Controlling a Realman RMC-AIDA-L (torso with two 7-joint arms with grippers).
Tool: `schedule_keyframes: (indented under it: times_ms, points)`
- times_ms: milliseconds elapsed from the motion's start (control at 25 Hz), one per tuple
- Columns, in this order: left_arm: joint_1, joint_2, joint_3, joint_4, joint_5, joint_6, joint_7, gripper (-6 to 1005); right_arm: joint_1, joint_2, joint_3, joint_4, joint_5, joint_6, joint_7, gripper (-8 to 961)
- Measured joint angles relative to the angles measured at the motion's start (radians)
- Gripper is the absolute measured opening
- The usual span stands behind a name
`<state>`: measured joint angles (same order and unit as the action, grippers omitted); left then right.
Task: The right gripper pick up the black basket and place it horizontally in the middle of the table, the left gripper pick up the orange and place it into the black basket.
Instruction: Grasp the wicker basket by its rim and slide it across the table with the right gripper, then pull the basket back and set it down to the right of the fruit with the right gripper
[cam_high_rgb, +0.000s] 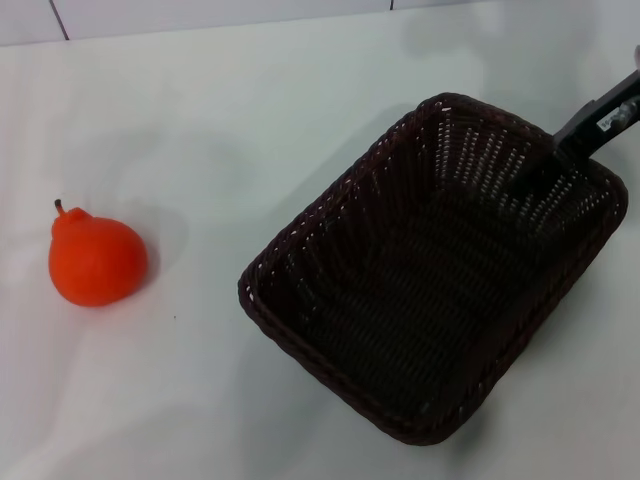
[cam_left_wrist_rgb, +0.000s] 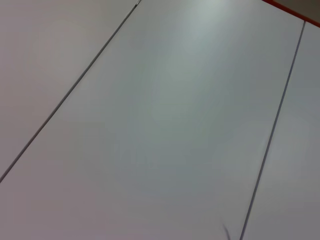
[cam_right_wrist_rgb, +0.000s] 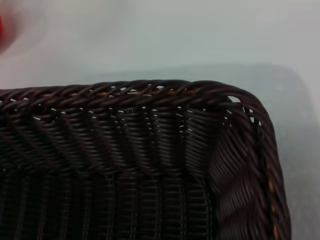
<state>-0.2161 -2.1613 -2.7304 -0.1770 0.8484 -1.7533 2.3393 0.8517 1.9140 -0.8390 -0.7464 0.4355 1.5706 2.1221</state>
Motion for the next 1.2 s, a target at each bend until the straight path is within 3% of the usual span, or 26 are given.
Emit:
schedule_keyframes:
  times_ms: [200, 480, 600, 840, 1000, 1200]
  points:
    - [-0.006, 0.0, 0.001, -0.001, 0.001, 0.019, 0.0, 899, -0.007, 0.0, 0.006, 0.004, 0.003, 0.003, -0.001, 421]
    - [-0.008, 0.0, 0.002, -0.001, 0.002, 0.026, 0.0, 897, -0.011, -0.004, 0.017, 0.007, 0.005, 0.025, 0.007, 303]
    - [-0.008, 0.0, 0.002, -0.001, 0.001, 0.028, 0.0, 897, -0.012, -0.007, 0.074, 0.0, 0.005, 0.062, 0.005, 252]
    - [-0.008, 0.0, 0.002, -0.002, 0.001, 0.033, 0.0, 896, -0.018, -0.029, 0.254, -0.005, 0.009, 0.138, 0.0, 146]
    - [-0.014, 0.001, 0.001, -0.003, 0.001, 0.039, 0.001, 895, -0.048, -0.049, 0.356, -0.001, 0.065, 0.16, 0.014, 138]
    - [-0.026, 0.003, 0.003, -0.006, 0.001, 0.061, 0.002, 894, -0.103, -0.075, 0.411, 0.043, 0.213, 0.162, 0.072, 141]
